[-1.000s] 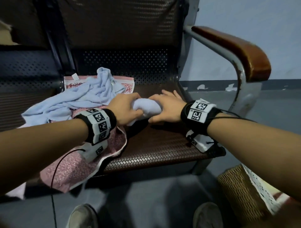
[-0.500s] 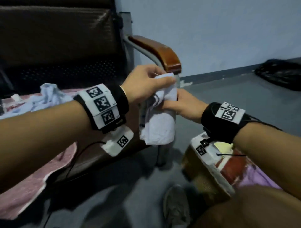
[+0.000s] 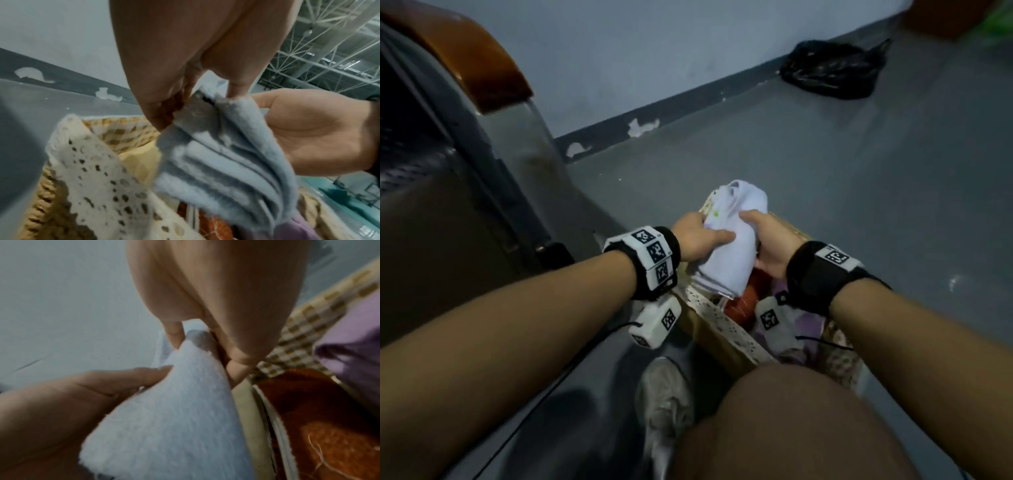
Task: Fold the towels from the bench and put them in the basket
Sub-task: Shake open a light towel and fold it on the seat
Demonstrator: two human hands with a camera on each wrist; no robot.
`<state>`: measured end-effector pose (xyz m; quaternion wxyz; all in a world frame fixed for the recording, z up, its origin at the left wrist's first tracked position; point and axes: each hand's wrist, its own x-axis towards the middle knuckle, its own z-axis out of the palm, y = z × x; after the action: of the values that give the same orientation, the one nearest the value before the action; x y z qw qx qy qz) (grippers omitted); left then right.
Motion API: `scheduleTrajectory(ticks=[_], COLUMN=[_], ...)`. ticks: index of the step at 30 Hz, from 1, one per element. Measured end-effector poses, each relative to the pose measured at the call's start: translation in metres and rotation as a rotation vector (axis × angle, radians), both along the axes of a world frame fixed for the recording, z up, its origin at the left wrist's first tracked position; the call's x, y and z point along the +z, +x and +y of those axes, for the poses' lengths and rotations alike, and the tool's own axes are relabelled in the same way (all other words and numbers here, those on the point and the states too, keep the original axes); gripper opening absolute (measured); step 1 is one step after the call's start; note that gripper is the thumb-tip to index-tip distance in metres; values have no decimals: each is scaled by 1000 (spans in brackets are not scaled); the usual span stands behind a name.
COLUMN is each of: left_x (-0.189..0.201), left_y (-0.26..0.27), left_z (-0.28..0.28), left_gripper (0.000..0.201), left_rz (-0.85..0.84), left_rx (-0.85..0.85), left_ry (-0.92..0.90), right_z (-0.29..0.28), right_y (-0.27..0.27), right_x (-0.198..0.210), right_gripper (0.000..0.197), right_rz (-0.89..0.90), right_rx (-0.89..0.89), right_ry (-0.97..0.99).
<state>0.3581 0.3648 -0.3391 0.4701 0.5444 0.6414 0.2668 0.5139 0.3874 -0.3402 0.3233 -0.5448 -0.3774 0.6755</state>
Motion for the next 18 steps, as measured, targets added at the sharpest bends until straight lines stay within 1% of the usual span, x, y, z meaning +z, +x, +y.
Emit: scheduleTrajectory(ticks=[3,5,8,11,14,16,18], left_x=[-32,-48,-66,-80,-91,-92,-86], left_y=[4,3,-1,1,3,1,-3], left_z=[26,43,62,68,66,65,63], left_gripper=[44,47,45,40,38,39,41], left_rz=[144,273,478,616,682,662,608], left_rx=[-13,-39,-92,-146,-195,-176,-135], left_ry=[-57,-116,-167,-173,-206,-210,-203], right_z=[18,30,44,53,58,60,62], right_y=[-4,-9,-17,-22,-24,-23,-20], right_x=[-31,-51,-78,-100,-110,-109,-102], right_gripper=[35,38,35,37,41,42,38], right_rz=[-78,-115,-153,-210,-284,-296,-328], right_rx=[-105,-134,-125,-85,-31,-2,7], right_ry=[-145,-200,-258,-300,-320,-321,-305])
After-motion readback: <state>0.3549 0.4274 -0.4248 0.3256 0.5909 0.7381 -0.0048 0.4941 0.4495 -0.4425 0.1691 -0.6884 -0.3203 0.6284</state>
